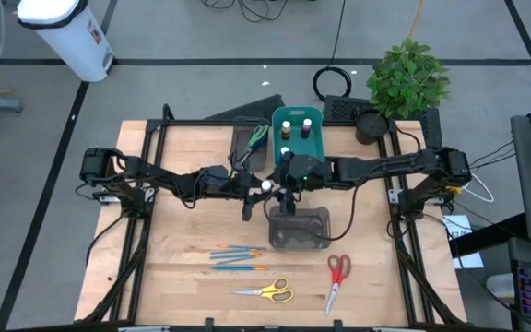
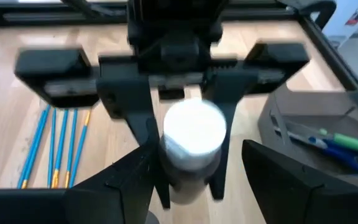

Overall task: Pick & Place Paint Supplies
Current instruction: Put the brown paint bottle into the green bin

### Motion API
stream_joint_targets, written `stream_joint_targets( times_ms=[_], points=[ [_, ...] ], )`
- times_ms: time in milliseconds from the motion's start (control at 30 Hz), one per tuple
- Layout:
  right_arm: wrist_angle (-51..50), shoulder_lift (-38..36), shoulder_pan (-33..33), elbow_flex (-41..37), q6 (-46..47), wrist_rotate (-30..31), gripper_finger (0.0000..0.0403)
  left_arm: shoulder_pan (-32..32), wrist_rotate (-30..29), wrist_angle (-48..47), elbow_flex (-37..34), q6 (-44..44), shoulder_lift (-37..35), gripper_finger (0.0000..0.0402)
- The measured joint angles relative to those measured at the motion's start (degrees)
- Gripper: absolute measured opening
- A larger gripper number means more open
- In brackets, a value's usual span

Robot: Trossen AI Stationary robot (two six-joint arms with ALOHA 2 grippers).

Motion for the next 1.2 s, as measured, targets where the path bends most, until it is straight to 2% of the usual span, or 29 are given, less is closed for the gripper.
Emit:
stream_joint_targets(
  times_ms=[667, 800, 1067, 1200],
  points=[
    [3.0, 0.0, 0.0, -0.1, -0.2, 0.0, 0.022, 0.0, 0.1, -0.1, 0.0, 0.0, 0.0, 0.0131],
    [3.0, 0.0, 0.0, -0.1, -0.2, 0.0, 0.0193, 0.0, 0.1, -0.1, 0.0, 0.0, 0.0, 0.0131],
    [3.0, 0.0, 0.1, -0.1, -0.1, -0.5, 0.0108, 0.0, 0.0, -0.1, 0.0, 0.2, 0.0, 0.0131],
    [3.0, 0.0, 0.1, -0.1, 0.0, -0.5, 0.0102, 0.0, 0.4, -0.8, 0.0, -0.3, 0.0, 0.0132]
  ],
)
